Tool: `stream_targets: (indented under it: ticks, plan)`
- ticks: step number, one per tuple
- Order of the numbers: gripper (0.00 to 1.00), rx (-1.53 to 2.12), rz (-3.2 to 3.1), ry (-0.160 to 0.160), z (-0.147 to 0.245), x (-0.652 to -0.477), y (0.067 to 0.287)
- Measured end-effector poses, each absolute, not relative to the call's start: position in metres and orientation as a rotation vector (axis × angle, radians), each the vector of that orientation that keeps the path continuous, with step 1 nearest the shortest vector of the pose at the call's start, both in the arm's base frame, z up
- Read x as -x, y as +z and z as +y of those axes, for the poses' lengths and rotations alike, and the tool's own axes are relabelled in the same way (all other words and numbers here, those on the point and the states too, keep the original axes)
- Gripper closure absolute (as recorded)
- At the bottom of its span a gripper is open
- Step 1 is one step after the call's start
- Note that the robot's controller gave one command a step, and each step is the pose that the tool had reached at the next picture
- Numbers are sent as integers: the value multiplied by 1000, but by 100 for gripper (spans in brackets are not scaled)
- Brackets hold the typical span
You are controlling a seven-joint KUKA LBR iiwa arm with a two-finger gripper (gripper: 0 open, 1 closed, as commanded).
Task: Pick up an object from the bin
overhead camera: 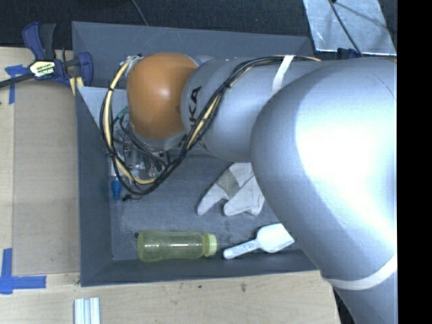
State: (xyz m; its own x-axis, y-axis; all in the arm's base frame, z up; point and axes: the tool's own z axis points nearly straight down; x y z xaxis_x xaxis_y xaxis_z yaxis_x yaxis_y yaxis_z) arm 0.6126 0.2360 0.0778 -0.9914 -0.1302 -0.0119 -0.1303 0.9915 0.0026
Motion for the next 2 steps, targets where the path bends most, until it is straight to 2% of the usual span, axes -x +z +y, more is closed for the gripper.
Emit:
stream_targets:
  ticks: [1,2]
  plan:
    - [0,557,3063,5,231,-616,74]
    - [0,945,2977,1,228,-607,76]
